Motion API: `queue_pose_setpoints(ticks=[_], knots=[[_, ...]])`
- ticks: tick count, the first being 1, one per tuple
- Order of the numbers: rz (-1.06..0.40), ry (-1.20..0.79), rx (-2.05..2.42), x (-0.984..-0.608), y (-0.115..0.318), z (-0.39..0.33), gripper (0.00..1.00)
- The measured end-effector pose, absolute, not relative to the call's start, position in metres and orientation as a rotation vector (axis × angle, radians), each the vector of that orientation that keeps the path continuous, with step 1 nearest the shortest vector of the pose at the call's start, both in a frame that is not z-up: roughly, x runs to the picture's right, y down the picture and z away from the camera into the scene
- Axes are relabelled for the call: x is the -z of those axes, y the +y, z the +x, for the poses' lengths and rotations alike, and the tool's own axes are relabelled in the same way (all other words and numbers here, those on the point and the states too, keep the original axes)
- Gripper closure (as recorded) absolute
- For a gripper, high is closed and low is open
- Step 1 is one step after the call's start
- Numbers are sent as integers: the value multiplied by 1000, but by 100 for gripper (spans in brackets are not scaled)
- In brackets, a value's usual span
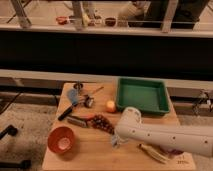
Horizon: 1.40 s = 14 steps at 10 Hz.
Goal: Wipe table surface with towel
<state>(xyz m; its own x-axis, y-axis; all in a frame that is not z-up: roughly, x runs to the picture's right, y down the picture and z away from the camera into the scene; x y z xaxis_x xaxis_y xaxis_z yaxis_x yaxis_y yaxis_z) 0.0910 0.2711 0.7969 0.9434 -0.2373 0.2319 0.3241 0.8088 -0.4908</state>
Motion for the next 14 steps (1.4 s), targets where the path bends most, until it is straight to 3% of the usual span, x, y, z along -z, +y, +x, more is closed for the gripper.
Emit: queue_pose_setpoints(ticks=[14], knots=[[-564, -153, 272, -797, 276, 117, 100]])
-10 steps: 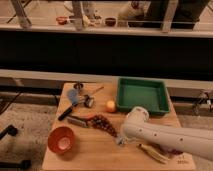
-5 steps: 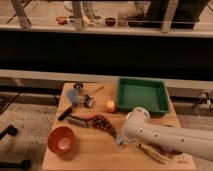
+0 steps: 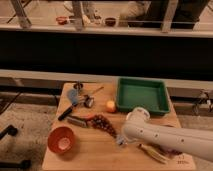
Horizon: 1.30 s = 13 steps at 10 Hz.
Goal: Wipe table surface with towel
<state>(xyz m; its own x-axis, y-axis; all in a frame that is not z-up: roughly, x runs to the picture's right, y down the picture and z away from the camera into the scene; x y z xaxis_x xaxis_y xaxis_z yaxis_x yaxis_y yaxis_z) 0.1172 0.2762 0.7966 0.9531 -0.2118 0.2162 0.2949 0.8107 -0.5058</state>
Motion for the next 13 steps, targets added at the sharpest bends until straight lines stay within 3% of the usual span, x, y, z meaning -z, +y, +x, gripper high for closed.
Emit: queue_pose_setpoints(ticks=[5, 12, 13], knots=[[-564, -153, 272, -797, 276, 117, 96], [-566, -153, 271, -796, 277, 117, 28], [-566, -153, 271, -796, 277, 118, 22]])
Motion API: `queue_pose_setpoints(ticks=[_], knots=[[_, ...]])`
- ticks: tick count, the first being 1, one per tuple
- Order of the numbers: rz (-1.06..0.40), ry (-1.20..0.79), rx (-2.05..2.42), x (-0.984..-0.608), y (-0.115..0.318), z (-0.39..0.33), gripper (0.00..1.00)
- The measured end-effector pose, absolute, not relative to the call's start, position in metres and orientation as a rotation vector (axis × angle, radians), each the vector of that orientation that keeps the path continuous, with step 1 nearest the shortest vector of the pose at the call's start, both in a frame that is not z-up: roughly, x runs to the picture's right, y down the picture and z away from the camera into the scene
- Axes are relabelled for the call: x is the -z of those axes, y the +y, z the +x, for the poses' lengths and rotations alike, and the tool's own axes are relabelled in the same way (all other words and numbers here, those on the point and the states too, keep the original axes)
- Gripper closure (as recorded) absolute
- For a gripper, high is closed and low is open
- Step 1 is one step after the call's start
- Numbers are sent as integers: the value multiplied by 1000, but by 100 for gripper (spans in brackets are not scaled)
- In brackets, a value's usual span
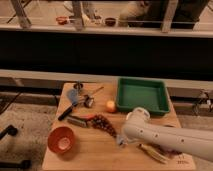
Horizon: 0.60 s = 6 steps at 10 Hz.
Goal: Wipe table surface with towel
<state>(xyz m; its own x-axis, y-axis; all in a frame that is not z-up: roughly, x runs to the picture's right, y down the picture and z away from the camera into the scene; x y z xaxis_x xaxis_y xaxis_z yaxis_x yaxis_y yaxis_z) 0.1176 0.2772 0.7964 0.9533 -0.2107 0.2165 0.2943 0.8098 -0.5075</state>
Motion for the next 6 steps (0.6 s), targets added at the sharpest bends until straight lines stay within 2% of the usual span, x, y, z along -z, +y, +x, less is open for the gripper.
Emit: queue_pose_setpoints(ticks=[3, 6], knots=[[-571, -174, 261, -789, 278, 120, 21], [-590, -306, 202, -732, 273, 129, 21]])
